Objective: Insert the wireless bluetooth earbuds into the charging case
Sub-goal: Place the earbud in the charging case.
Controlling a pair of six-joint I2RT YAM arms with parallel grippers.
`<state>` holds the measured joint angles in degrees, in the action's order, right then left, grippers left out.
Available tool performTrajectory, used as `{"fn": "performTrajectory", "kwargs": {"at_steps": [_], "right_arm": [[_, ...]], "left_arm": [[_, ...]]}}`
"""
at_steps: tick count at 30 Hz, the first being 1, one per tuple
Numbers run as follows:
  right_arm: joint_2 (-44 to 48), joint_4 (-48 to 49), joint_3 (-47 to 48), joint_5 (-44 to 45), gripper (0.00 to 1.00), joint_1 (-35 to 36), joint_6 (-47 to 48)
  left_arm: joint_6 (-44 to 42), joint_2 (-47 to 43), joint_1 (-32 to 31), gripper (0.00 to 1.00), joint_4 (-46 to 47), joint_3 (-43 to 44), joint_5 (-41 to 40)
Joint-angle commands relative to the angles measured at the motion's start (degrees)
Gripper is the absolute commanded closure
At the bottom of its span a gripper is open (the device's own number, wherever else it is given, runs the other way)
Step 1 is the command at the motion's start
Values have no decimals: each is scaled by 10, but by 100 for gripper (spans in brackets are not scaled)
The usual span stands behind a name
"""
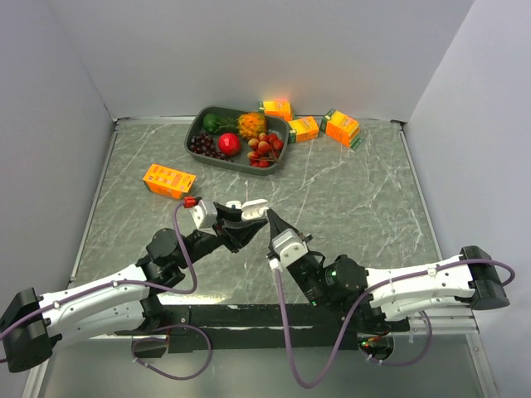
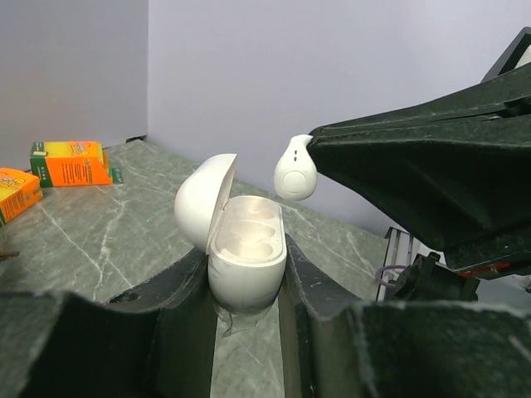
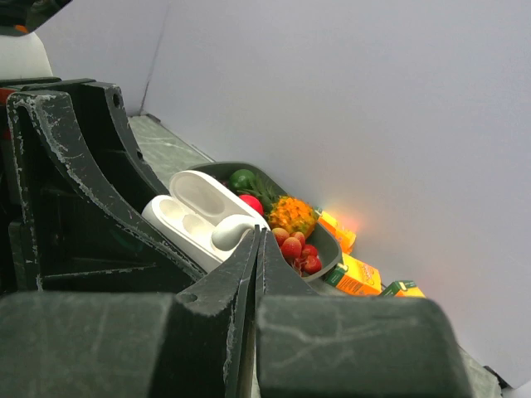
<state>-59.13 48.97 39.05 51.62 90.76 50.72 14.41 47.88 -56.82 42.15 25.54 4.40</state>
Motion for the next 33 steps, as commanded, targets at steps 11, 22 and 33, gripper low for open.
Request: {"fn": "performTrajectory", "kwargs": {"at_steps": [11, 22, 33], "right_arm": [[3, -12, -10, 3, 100, -15, -13], [10, -44, -13, 1, 100, -17, -34], [21, -89, -13, -5, 100, -20, -69]], "left_arm": [[17, 4, 1, 99, 23, 37, 31], [17, 2, 0, 99, 29, 38, 30], [17, -10, 1, 99, 36, 37, 25]]}}
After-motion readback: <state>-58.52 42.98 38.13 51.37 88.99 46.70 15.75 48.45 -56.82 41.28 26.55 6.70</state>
